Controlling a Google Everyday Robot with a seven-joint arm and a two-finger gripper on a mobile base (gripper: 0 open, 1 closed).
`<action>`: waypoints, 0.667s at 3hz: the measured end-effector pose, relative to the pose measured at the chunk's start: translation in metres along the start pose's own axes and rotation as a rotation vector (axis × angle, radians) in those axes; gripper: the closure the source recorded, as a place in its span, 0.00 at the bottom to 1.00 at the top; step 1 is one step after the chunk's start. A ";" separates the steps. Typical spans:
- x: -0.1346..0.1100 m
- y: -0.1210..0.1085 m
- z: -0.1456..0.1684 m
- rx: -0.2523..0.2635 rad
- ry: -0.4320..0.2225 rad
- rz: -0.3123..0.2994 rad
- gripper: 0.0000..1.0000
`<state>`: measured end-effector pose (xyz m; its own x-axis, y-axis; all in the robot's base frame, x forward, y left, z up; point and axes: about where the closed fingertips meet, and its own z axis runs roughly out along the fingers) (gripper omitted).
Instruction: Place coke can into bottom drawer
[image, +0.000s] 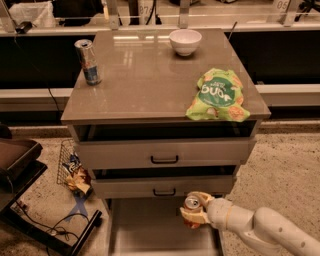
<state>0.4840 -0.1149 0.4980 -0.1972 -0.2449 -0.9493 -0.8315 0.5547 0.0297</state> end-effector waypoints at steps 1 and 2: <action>0.055 0.033 0.014 0.008 -0.099 0.082 1.00; 0.065 0.036 0.033 -0.021 -0.083 0.056 1.00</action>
Offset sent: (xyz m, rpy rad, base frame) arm -0.0232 0.0090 -0.0404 0.0888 -0.0055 -0.0294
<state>0.4583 -0.0847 0.4270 -0.2005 -0.1468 -0.9686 -0.8312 0.5489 0.0888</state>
